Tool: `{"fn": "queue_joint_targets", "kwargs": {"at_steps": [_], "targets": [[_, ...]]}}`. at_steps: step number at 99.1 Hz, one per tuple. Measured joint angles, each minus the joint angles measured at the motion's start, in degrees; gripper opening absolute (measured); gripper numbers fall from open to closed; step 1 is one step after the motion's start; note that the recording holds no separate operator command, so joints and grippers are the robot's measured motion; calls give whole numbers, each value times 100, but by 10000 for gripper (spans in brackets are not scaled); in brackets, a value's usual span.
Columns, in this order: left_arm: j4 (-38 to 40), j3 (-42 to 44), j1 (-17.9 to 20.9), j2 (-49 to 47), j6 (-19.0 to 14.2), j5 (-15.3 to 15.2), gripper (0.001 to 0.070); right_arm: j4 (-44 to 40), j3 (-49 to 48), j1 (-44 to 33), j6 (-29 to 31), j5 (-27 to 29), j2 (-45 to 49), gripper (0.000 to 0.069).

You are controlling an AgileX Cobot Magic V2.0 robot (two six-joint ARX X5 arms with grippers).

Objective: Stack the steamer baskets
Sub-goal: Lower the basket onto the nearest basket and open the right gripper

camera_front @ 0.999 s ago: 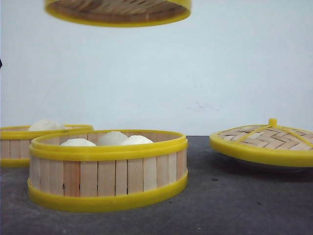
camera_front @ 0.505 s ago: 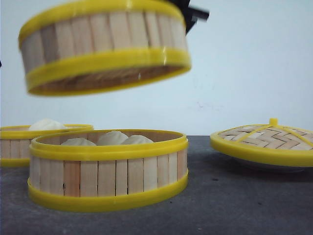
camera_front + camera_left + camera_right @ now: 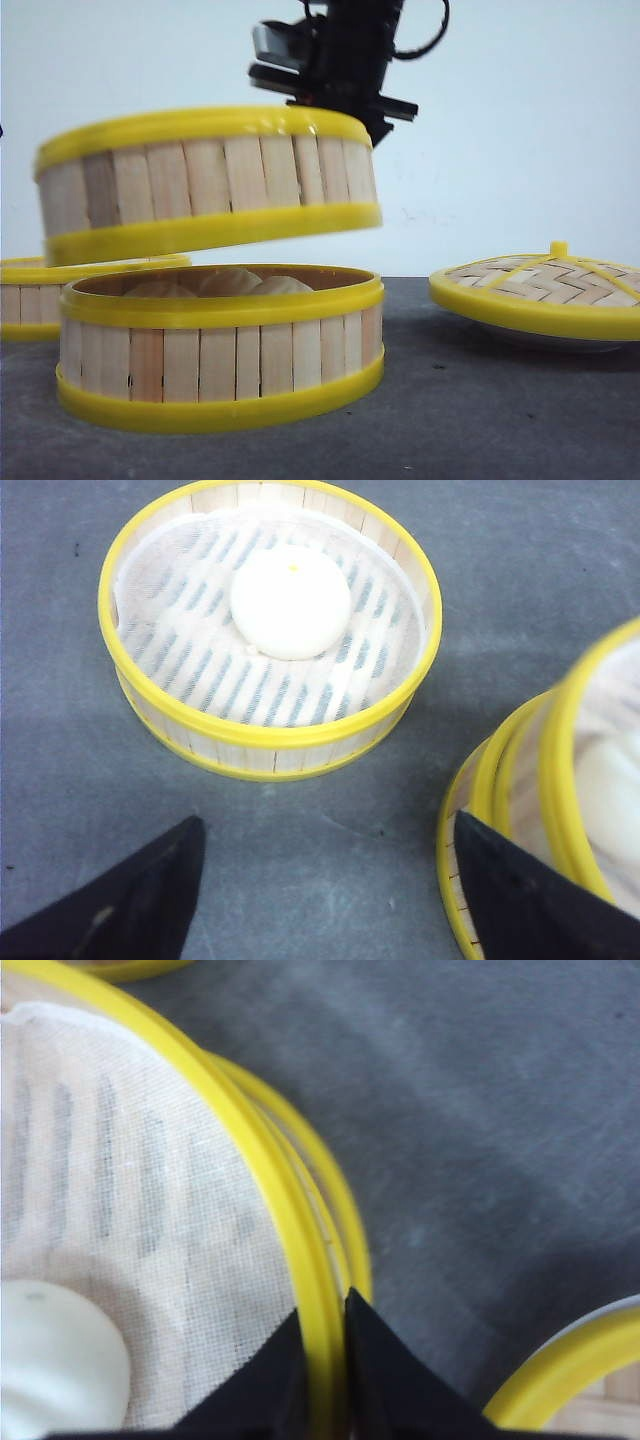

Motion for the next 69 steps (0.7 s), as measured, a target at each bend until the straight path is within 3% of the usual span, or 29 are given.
{"fn": "queue_joint_targets", "kwargs": {"at_steps": [39, 69], "targets": [[-2, 0, 0, 0, 0, -7, 478, 219, -146, -210, -35, -542, -2, 23], [-2, 0, 0, 0, 0, -4, 478, 483, -590, -234, -87, -588, -17, 22]]}}
